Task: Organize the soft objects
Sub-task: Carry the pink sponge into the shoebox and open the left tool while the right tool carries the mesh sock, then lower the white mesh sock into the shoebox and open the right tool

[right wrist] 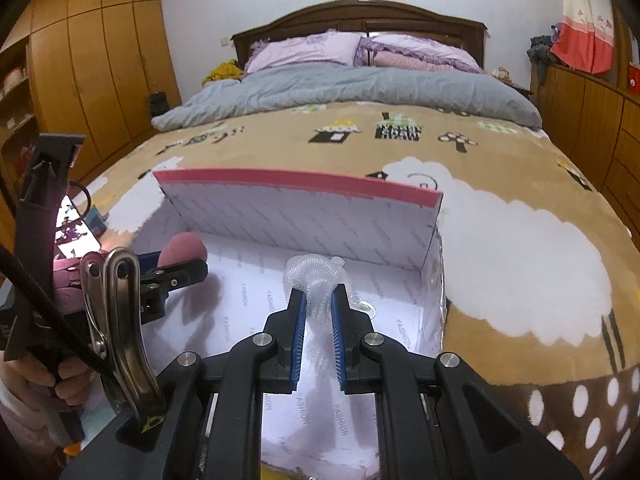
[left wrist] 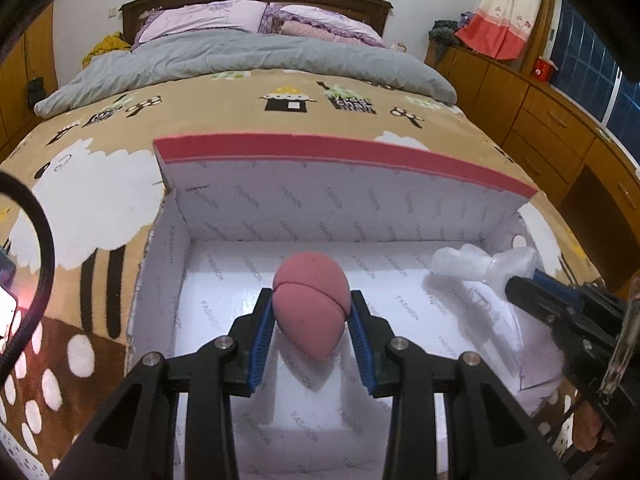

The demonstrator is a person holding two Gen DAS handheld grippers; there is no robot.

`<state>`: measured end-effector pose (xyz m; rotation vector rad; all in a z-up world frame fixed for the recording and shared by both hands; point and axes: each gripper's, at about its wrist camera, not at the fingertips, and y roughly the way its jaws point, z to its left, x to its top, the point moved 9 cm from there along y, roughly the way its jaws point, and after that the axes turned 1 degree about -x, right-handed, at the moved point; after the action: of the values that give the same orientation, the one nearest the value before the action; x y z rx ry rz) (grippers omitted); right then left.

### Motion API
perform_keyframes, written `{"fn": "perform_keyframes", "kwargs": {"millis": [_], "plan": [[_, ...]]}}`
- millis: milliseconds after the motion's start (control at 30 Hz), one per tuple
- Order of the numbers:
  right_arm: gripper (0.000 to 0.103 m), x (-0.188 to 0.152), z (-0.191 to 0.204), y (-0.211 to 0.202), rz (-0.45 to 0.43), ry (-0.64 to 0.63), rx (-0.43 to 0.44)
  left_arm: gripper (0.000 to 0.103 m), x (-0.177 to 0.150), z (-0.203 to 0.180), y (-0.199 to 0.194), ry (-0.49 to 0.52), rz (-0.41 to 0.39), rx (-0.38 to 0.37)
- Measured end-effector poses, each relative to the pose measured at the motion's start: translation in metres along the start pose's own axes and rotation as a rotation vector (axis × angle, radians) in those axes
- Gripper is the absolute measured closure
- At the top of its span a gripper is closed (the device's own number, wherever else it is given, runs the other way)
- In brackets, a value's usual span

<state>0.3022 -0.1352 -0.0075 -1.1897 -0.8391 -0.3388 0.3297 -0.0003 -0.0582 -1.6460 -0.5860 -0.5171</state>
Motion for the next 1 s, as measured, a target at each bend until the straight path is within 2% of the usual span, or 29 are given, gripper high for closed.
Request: {"fn": "perform_keyframes", "kwargs": {"millis": [100, 300, 433, 467, 667, 1000], "plan": [[0.089, -0.003, -0.004, 0.006, 0.018, 0.011, -0.002, 0.064, -0.002, 0.001, 0.005, -0.008, 0.016, 0.002], [0.088, -0.006, -0.008, 0.012, 0.038, 0.03, 0.001, 0.047, -0.002, 0.004, 0.009, -0.011, 0.022, 0.026], [0.076, -0.006, -0.009, 0.01, 0.042, 0.04, 0.005, 0.039, -0.001, 0.004, 0.004, -0.001, 0.007, 0.038], [0.072, -0.005, -0.009, 0.009, 0.042, 0.039, 0.002, 0.038, 0.0, 0.003, 0.002, 0.003, 0.004, 0.039], [0.061, 0.001, -0.011, -0.001, 0.02, 0.036, -0.021, 0.037, 0.003, -0.001, -0.011, 0.006, -0.011, 0.033], [0.059, 0.007, -0.005, -0.023, -0.015, 0.01, -0.023, 0.037, 0.008, -0.005, -0.036, 0.005, -0.038, 0.019]]}}
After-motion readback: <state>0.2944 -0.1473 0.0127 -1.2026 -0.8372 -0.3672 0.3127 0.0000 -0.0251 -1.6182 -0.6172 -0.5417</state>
